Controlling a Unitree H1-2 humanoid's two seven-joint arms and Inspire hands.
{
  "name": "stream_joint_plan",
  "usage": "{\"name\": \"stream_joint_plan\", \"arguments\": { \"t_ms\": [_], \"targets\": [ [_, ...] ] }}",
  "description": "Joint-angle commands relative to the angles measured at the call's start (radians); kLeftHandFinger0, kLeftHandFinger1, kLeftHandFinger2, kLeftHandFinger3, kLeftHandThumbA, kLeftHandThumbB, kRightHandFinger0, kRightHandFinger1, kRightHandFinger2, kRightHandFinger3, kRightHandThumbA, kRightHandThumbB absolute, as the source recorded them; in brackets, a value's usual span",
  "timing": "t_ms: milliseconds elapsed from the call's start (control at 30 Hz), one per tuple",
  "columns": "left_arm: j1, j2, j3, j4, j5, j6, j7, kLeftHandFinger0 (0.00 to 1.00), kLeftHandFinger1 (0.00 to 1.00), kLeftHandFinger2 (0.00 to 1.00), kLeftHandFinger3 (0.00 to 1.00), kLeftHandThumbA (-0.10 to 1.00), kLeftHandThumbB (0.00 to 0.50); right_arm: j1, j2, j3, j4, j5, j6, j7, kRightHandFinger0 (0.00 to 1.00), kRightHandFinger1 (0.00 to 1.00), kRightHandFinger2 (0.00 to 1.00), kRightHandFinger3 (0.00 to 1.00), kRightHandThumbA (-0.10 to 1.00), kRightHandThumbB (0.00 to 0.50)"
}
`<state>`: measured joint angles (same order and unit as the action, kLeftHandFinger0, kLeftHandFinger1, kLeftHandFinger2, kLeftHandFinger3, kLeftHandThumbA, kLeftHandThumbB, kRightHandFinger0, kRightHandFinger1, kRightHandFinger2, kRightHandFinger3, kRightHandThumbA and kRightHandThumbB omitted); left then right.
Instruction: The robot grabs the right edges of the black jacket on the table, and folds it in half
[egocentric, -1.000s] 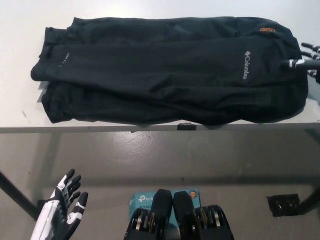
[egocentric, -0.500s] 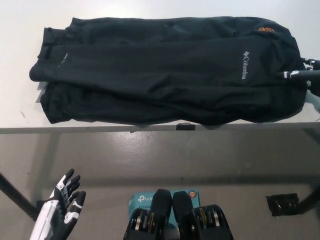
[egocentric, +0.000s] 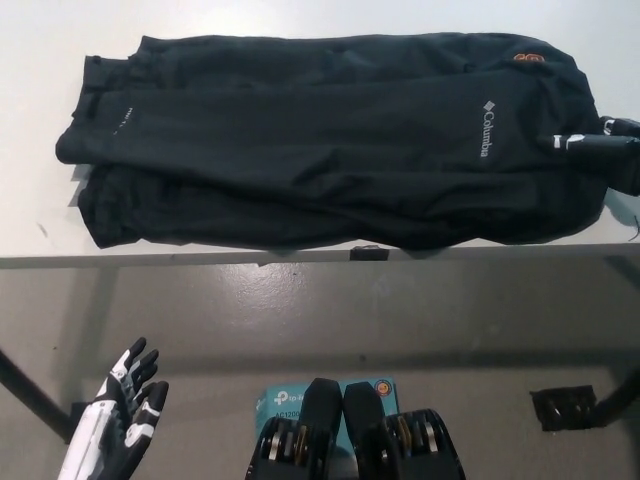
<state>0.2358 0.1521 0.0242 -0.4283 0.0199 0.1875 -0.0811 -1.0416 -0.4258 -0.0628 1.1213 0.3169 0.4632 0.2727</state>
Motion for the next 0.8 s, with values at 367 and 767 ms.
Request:
{"name": "stream_joint_plan", "arguments": {
  "t_ms": [367,767],
  "targets": [
    [0.055,0.005,0.003,-0.051,0.013,-0.034,0.0,1.0,1.0,1.0,1.0,0.68,0.0,-0.001,0.076,-0.128,0.007,0.049,0.007,0.066,1.0,1.0,1.0,1.0,1.0,0.407],
    [0.014,0.016,0.011,-0.033,0.012,-0.036,-0.002,1.0,1.0,1.0,1.0,0.59,0.0,-0.044,0.21,-0.415,0.093,0.136,-0.199,-0.245,0.0,0.03,0.47,0.59,-0.1,0.22]
  ]
}}
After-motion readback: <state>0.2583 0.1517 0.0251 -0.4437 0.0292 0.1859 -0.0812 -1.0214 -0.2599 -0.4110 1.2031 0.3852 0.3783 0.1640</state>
